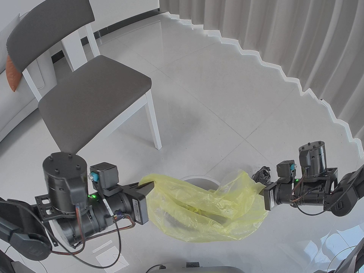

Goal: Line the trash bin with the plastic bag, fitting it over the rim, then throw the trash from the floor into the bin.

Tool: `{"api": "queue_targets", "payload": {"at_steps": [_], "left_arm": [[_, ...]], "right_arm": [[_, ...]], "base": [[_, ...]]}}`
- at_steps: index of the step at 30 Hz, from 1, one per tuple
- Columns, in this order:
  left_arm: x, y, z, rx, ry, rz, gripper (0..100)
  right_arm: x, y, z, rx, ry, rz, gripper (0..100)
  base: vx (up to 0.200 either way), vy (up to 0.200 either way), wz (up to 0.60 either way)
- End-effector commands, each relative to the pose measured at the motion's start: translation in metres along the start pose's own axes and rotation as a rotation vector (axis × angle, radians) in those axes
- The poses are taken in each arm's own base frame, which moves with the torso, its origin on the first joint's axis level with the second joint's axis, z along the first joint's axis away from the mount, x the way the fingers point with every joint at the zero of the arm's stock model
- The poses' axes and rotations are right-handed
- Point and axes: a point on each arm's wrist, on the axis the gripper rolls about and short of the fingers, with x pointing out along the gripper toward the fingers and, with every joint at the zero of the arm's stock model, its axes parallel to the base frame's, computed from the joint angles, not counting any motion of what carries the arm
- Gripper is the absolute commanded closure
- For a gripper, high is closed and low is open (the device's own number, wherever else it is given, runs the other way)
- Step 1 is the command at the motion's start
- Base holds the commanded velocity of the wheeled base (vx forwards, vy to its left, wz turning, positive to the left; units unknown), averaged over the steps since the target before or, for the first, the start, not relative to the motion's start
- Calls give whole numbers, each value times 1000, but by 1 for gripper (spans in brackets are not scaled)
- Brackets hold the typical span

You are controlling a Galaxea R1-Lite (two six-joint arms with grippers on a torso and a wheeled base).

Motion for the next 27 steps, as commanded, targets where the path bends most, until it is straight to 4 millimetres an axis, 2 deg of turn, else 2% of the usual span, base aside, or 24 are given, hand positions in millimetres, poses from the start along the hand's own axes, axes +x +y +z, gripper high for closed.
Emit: {"api": "queue_targets", "payload": {"at_steps": [1,2,9,15,20,23,27], "left_arm": [[31,9,-30,-32,98,39,100],[44,14,-39,-35,98,52,100],[70,31,-43,-48,58,67,100],[64,38,-61,-54,131,77,100],[57,43,-73,-66,183,98,100],[56,41,-78,-69,200,98,100],[48,33,-72,-76,171,71,100]], "right_arm": [[9,-1,-4,2,22,16,100],[13,0,-4,1,27,17,100],[24,-3,7,5,-15,38,100],[43,-5,5,8,16,53,100],[57,-14,-7,25,71,35,100],[55,-22,-11,36,82,15,100],[43,-25,-13,19,78,4,100]], "base": [[0,0,0],[0,0,0],[0,0,0],[0,0,0],[0,0,0],[0,0,0],[0,0,0]]}}
